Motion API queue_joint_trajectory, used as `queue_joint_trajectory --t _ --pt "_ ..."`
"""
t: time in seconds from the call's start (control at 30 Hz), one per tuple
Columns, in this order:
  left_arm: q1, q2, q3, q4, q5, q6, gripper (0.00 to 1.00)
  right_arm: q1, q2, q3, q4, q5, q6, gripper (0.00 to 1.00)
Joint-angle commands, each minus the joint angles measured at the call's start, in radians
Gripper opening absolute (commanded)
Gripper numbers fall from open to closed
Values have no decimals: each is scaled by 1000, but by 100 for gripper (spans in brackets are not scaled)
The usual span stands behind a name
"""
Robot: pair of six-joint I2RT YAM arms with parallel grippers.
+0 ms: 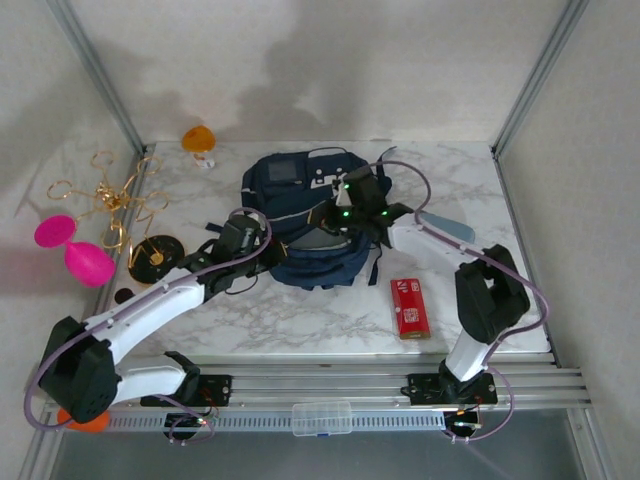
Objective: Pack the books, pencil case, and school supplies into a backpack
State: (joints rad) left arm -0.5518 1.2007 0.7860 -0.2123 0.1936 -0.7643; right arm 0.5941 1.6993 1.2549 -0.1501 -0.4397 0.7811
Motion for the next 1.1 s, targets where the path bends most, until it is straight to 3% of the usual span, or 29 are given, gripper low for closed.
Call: queue_joint_trajectory --t 0.0,0.23,0.4,0.47,0.67,1.07 --pt "11 -24 -25 -188 -67 -22 0 -105 -33 71 -72 -51 -223 0" --pt "79 116 27 -157 -120 112 0 -109 -15 46 -68 -153 -276 0" --pt "30 114 29 21 -26 203 0 -102 -34 -16 11 -170 -207 0" --pt "-6 108 31 68 -52 279 13 -102 -34 -19 18 -168 -199 0" --pt "-16 178 66 135 6 442 31 -109 -35 12 23 -173 -145 0" --pt "-16 283 31 260 98 594 44 -132 -44 11 61 -196 -84 0"
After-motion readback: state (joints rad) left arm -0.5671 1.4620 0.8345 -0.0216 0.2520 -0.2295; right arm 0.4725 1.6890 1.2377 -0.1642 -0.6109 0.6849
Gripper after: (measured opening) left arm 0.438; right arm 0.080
